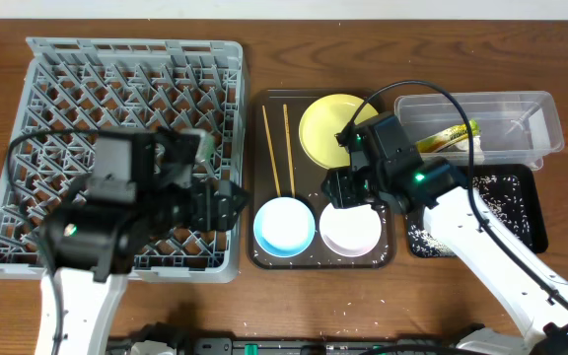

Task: Sort waste into correct bins and load items into the dishwasher
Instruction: 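Grasp the wooden chopsticks on the brown tray with the left gripper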

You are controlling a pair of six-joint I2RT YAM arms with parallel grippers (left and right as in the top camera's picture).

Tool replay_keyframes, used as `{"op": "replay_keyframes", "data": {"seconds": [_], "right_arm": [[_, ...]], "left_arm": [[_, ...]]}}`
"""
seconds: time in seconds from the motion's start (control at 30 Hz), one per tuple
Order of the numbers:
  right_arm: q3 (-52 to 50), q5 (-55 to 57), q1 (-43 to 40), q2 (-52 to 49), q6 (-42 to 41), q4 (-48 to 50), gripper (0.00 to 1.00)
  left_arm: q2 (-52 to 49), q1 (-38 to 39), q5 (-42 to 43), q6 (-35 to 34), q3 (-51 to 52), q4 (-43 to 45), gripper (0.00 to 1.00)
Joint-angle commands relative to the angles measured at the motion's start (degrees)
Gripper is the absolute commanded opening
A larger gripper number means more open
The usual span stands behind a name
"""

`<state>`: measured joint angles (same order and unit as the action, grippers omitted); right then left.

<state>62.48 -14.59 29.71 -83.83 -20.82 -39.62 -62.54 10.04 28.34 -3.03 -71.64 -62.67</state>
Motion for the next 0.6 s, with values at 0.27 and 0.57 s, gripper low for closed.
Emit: {"op": "replay_keyframes", "data": {"seconds": [0.27, 0.57], "right_arm": [[0.04, 1.14, -9.66, 4.92, -3.96, -7.89, 0.54], [0.04, 4.66, -17.66, 7.06, -2.03, -11.89, 0.79]], "left_arm": [[-18.38, 15.74, -19.87, -5.46, -0.22, 11.69, 0.71], [-34.53, 18.82, -23.47, -8.37, -0.22, 28.98, 0.57]]}}
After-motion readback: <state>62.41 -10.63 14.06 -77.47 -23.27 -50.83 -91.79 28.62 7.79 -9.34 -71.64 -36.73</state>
